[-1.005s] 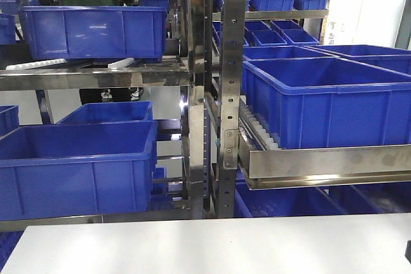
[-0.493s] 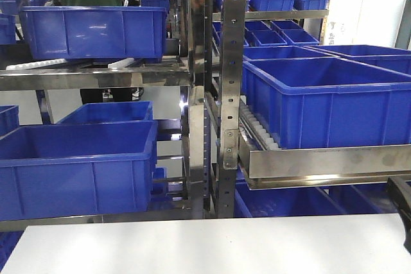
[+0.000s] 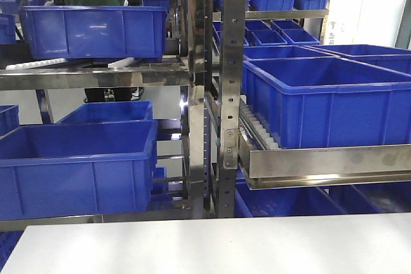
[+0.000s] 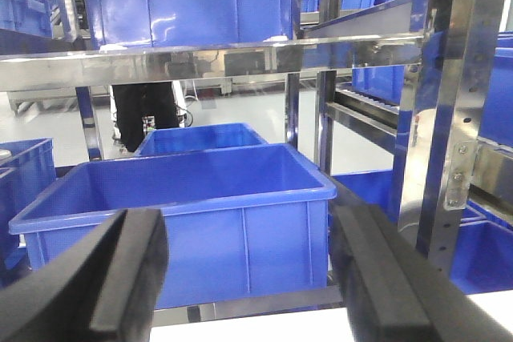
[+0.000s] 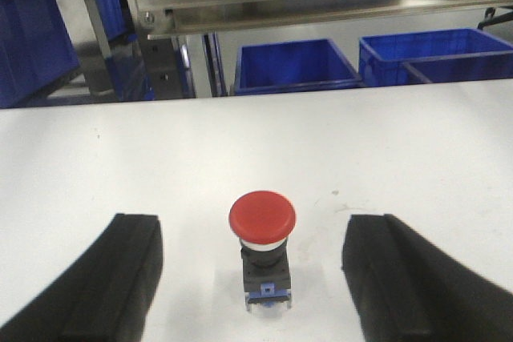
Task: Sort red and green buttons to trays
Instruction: 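Close the left gripper on the green button and the right on the red button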
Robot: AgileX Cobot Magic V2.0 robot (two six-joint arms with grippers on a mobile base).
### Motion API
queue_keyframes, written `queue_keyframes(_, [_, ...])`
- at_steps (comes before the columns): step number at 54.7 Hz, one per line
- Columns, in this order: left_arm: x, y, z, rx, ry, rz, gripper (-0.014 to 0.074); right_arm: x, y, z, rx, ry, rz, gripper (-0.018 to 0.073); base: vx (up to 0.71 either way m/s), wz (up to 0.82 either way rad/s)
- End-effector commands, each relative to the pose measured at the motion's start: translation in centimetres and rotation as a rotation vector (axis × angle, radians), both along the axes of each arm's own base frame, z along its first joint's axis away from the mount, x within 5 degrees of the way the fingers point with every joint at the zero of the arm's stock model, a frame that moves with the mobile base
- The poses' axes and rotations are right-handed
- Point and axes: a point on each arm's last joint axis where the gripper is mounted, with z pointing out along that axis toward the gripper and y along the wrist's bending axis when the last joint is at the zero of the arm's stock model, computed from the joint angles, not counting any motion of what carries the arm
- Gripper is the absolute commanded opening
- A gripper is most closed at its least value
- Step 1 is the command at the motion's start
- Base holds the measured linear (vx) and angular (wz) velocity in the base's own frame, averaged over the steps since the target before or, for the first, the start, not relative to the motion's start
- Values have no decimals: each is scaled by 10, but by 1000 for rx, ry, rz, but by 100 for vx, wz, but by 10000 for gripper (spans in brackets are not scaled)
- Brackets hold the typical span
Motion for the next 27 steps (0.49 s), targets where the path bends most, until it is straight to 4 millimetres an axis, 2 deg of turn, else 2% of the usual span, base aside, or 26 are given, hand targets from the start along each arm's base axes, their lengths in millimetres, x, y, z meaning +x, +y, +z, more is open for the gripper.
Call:
queue_keyframes(1, [0,0,20,-19,-117,6,554,17,3,11,23,-183,23,495,0,0])
queue_keyframes(6, [0,0,20,-19,-117,6,554,22,4,1,30,-191,24,496,0,0])
queue_keyframes(15, [0,0,20,-19,-116,6,554,33,10,-27,25,-47,80,496,0,0])
queue_keyframes(27, [0,0,19,-17,-109,5,554,58,13,-33,24,-58,100,496,0,0])
